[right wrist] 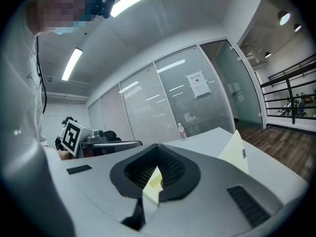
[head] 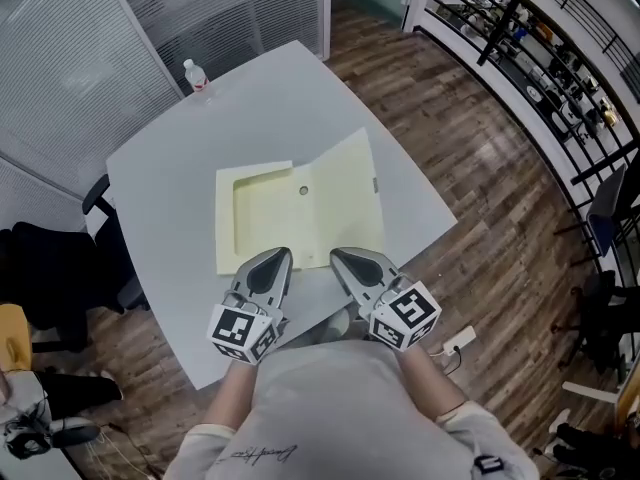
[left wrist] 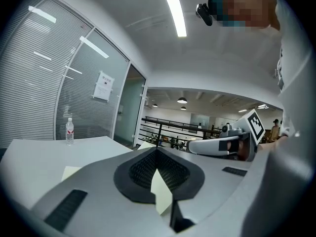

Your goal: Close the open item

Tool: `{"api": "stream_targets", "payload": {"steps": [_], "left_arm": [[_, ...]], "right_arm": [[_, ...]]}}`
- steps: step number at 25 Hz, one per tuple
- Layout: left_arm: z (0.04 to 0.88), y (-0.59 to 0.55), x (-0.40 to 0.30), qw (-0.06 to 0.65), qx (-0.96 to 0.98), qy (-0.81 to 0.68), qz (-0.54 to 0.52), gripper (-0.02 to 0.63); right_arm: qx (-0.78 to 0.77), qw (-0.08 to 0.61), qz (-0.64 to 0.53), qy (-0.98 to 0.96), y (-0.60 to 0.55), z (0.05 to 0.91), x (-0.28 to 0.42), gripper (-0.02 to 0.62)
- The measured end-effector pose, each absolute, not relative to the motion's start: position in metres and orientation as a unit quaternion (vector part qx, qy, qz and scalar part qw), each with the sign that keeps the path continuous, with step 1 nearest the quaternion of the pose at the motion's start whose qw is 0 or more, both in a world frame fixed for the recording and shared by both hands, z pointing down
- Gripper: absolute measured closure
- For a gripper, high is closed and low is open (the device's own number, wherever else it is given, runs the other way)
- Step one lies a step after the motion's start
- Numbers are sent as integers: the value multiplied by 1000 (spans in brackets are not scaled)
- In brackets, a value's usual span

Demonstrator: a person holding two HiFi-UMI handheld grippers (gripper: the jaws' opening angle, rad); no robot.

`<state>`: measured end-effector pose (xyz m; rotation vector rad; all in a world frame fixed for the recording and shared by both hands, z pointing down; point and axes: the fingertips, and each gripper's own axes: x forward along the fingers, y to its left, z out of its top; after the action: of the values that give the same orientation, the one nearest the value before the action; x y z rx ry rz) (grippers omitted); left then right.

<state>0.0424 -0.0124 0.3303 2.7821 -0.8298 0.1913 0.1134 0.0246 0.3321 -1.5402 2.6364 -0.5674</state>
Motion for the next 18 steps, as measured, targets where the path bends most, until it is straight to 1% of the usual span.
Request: {"api": "stream_targets", "payload": {"steps": [5, 10, 18], "left_arm": [[330, -17, 51, 112, 955, -266, 69, 597], [334, -23, 65, 113, 959, -250, 75, 597], [351, -31, 78, 126, 958, -238, 93, 597]], "right_arm": [[-528, 19, -169, 832, 21, 329, 139, 574], [-581, 14, -164, 797, 18, 332, 188, 574], [-656, -15, -184, 732, 19, 365, 267, 574]]}}
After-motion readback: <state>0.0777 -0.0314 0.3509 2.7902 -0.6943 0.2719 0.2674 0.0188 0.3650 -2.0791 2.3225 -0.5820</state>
